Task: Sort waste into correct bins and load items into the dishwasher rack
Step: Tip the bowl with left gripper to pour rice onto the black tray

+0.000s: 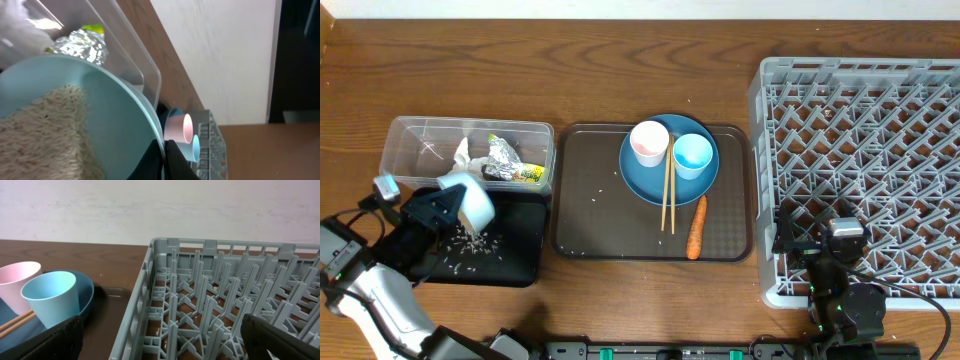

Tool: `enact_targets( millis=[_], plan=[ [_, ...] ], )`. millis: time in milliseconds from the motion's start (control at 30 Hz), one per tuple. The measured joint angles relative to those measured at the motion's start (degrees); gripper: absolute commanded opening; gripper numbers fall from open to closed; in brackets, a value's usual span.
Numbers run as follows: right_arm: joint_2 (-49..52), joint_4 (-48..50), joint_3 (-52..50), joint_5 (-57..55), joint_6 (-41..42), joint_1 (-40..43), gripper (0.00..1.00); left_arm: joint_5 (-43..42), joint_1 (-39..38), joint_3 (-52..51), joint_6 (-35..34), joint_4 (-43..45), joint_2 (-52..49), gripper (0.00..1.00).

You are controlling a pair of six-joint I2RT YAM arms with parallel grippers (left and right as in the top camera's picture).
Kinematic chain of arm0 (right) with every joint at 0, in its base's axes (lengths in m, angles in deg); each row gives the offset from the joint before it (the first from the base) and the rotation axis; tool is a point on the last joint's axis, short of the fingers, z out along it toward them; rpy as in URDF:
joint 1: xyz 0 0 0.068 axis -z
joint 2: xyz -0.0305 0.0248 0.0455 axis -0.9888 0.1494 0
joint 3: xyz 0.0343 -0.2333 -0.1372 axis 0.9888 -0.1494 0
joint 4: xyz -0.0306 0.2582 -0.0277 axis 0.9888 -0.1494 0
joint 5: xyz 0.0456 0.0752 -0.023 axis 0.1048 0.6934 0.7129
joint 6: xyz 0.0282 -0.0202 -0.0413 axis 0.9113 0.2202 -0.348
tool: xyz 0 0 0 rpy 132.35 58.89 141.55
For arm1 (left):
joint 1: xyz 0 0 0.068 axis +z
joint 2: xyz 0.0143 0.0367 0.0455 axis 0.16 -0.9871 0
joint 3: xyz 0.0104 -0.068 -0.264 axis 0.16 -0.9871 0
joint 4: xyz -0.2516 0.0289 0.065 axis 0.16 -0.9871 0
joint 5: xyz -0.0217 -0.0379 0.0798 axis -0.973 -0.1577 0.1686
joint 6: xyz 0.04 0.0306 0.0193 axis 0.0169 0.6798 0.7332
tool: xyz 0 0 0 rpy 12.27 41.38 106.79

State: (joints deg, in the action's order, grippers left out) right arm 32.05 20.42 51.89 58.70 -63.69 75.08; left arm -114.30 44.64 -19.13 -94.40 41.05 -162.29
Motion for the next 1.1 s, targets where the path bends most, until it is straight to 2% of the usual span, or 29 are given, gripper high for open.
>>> enact_targets(
  millis=[500,767,1100],
  plan=[
    [0.0,0.0,0.0,0.0,0.0,0.0,0.99,-3.32,8.57,-8.44,3.78,1.03,-0.35,0.06],
    [0.0,0.0,0.02,0.0,0.0,0.0,0.99,-13.07,9.07,-8.48,4.02,4.31,-0.35,0.06],
    [0.0,-0.02,0.0,0.0,0.0,0.0,0.99,-15.67,9.11,-8.48,4.17,4.52,-0.35,0.06]
  ],
)
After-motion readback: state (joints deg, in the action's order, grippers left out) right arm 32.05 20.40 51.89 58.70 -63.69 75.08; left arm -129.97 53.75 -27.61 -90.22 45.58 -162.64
